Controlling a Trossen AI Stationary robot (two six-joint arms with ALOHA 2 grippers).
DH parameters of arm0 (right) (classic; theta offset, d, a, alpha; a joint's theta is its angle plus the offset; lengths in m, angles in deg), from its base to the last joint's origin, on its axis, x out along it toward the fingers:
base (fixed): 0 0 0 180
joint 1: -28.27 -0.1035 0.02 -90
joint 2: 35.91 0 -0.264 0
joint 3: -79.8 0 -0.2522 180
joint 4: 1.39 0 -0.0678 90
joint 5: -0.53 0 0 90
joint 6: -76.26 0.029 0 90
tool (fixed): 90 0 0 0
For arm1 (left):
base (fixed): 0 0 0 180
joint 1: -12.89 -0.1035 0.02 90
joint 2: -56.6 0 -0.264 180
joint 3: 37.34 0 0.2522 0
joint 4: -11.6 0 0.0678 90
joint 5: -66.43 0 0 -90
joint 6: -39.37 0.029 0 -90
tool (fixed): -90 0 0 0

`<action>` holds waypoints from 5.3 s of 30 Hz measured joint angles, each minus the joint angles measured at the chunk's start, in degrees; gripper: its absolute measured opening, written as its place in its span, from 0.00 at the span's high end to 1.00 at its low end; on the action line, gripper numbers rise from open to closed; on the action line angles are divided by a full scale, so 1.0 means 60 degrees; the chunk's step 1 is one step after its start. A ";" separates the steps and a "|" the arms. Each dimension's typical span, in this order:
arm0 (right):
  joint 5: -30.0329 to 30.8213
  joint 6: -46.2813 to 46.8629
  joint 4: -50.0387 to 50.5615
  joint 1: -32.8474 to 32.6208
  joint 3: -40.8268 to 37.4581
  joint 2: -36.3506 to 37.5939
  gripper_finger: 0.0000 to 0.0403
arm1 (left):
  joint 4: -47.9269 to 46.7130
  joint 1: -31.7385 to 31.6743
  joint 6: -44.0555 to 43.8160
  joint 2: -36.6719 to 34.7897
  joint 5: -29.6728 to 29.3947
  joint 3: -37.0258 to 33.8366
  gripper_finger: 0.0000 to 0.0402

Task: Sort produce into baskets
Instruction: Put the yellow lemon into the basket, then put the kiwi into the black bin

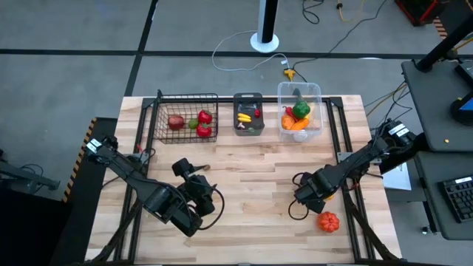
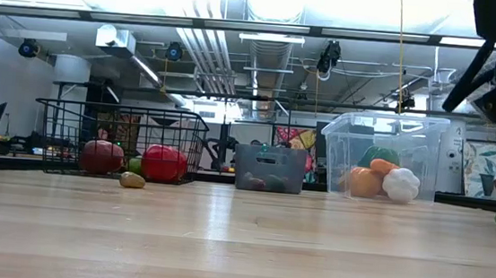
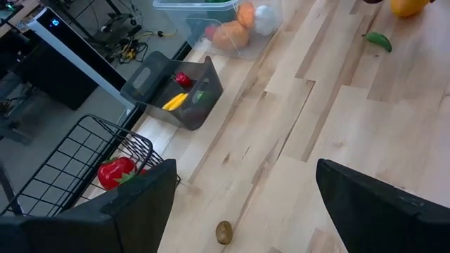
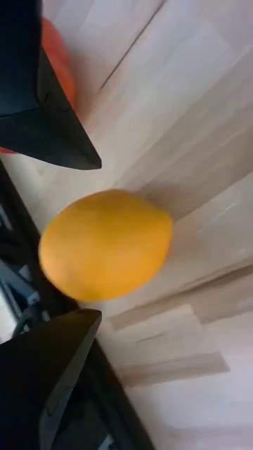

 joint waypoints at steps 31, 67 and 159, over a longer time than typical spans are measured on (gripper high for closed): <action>0.0930 0.0725 0.1096 0.0007 0.1313 0.0546 0.42 | -0.0276 -0.0004 -0.0036 0.0000 -0.0073 -0.0113 0.20; 0.2983 -0.9860 -1.5171 0.6469 0.4473 -0.3579 0.40 | -0.2793 0.1067 -0.3782 -0.0415 0.4611 -0.0131 0.28; 0.5048 -0.8537 -1.2381 0.2003 0.0302 0.2098 0.27 | 0.4328 -0.0685 0.2832 0.1545 0.2320 -0.1824 0.30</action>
